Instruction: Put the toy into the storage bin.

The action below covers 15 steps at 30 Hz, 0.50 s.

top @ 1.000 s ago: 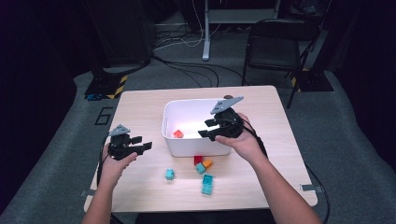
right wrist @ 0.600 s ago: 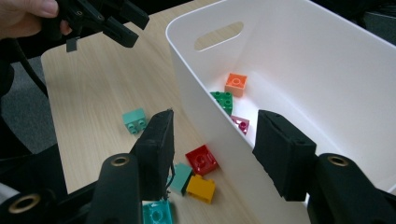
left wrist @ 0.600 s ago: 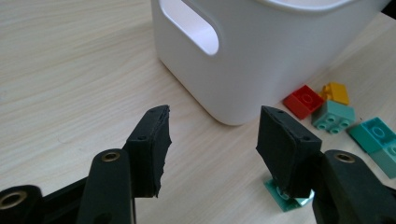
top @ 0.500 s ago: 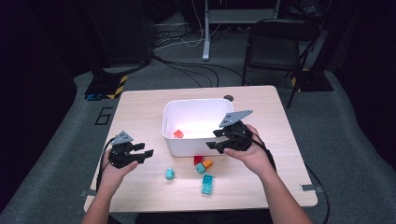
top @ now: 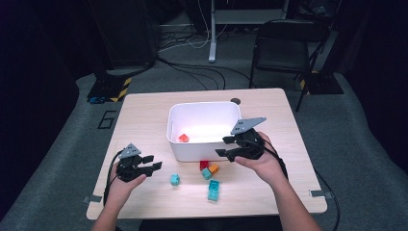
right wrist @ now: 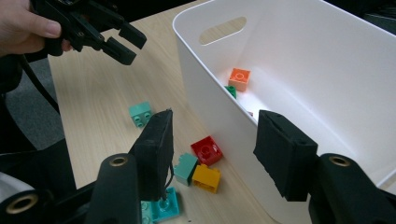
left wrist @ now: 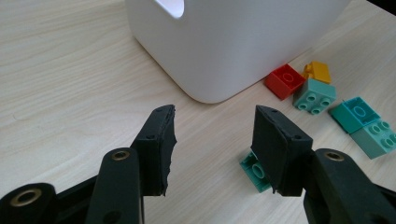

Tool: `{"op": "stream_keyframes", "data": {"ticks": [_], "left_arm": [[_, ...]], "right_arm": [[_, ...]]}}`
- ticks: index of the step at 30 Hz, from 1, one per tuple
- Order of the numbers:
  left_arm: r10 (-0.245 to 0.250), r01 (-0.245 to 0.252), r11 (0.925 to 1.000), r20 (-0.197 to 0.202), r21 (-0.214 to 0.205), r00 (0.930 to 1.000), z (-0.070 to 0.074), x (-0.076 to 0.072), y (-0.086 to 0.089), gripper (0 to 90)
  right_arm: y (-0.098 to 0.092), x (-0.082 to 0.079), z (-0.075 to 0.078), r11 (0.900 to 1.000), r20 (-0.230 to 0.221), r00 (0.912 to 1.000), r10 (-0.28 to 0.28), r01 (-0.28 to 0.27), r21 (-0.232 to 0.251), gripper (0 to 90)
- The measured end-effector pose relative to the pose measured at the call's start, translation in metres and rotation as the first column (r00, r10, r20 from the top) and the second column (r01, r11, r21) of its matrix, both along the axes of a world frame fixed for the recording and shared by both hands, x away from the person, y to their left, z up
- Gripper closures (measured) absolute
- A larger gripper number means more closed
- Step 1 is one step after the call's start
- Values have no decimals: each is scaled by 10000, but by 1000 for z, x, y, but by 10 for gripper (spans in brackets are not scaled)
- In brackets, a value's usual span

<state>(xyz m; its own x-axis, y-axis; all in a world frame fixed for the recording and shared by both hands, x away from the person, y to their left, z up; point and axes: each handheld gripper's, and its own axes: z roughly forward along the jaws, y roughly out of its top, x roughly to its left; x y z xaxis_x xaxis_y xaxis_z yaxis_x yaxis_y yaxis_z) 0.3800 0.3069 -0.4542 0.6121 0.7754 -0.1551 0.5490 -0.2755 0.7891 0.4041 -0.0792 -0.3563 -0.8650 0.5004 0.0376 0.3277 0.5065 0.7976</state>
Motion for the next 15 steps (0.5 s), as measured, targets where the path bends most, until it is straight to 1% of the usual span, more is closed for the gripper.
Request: {"op": "stream_keyframes", "data": {"ticks": [2, 4, 5, 8, 10, 11, 12, 14, 15], "left_arm": [[121, -121, 9999, 19, -60, 9999, -1, -2, -2, 493], [249, -250, 9996, -91, -160, 9996, -3, -5, -5, 500], [260, -262, 9996, -149, -132, 9996, -4, -6, -6, 502], [413, -416, 9989, -174, -208, 9990, -7, -8, -9, 517], [424, -426, 9990, -150, -114, 9990, -9, -9, -13, 534], [387, -386, 9993, -113, 25, 9992, -11, -9, -14, 537], [352, -352, 9994, -112, 66, 9993, -12, -10, -16, 539], [288, -289, 9996, -188, -56, 9994, -16, -11, -20, 544], [223, -224, 9997, -198, -40, 9996, -17, -11, -21, 544]], "right_arm": [[0, -1, 0, 9999, 43, 9999, 106, -107, 65, 457], [0, -2, 1, 10000, 47, 10000, 49, -49, 78, 457], [-1, -1, 1, 10000, 106, 9999, 60, -61, 65, 457], [-3, -2, 0, 9999, 50, 10000, -62, 62, 159, 457], [-4, -1, 0, 9998, 52, 10000, -58, 57, 183, 457], [-5, 0, -1, 9998, 82, 9999, -59, 57, 211, 457], [-5, -1, -1, 9996, -2, 10000, -99, 99, 269, 457], [-5, 0, -2, 9995, 5, 10000, -86, 86, 297, 457], [-5, 0, -2, 9995, 11, 9999, -107, 106, 281, 457]]}}
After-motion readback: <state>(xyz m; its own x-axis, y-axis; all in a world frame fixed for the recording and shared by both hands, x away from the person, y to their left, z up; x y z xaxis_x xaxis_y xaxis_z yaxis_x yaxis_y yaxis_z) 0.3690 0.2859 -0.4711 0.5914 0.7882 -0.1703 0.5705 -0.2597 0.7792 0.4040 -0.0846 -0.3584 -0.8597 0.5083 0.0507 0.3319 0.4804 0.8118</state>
